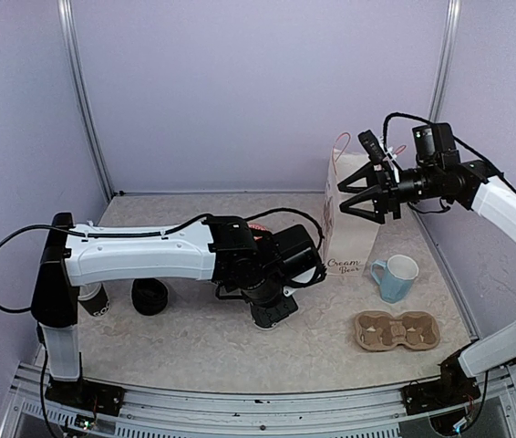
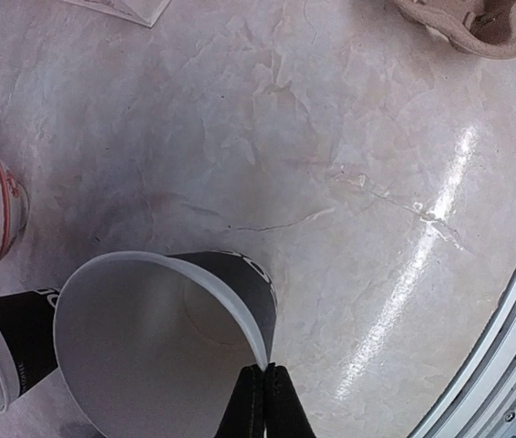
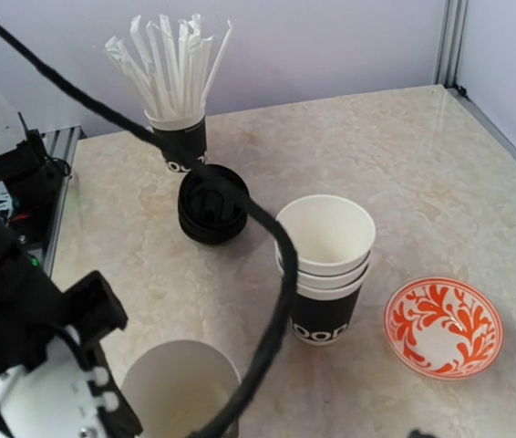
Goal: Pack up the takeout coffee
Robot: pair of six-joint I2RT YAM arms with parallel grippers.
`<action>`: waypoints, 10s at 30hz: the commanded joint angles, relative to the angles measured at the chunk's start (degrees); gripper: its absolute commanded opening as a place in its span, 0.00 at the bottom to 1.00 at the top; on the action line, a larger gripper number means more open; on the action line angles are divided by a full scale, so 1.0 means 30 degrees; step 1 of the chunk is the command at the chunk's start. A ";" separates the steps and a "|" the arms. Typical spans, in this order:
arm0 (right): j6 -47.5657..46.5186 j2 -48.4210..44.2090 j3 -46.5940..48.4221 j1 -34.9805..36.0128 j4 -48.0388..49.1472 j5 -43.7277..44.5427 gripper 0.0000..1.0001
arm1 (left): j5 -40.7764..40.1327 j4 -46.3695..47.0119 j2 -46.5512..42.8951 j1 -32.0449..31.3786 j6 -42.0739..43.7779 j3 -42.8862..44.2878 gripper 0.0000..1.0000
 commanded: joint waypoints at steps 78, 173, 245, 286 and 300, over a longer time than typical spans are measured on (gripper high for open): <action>0.0073 0.0281 -0.2044 -0.0069 0.1467 -0.0668 0.69 | -0.0610 0.0619 0.5210 1.6451 -0.1535 0.7325 0.37; -0.5867 0.0859 -0.7411 0.2948 0.0633 0.3447 0.60 | 0.0485 -0.5196 -0.3191 0.7602 -0.7635 -0.2179 0.05; 0.4856 0.4522 0.5712 0.5756 0.3551 -0.0989 0.76 | 1.3941 2.4770 -1.0562 0.6548 -0.9925 -1.0023 0.47; -0.7896 0.5243 0.2610 0.7098 -0.6570 1.0680 0.75 | 0.4424 1.7063 -0.4722 0.4476 -0.8084 -1.4546 0.49; -0.9482 0.6833 0.3321 0.8163 -0.9704 1.1051 0.75 | 0.3491 1.7009 -0.4028 0.4514 -0.8828 -1.4215 0.50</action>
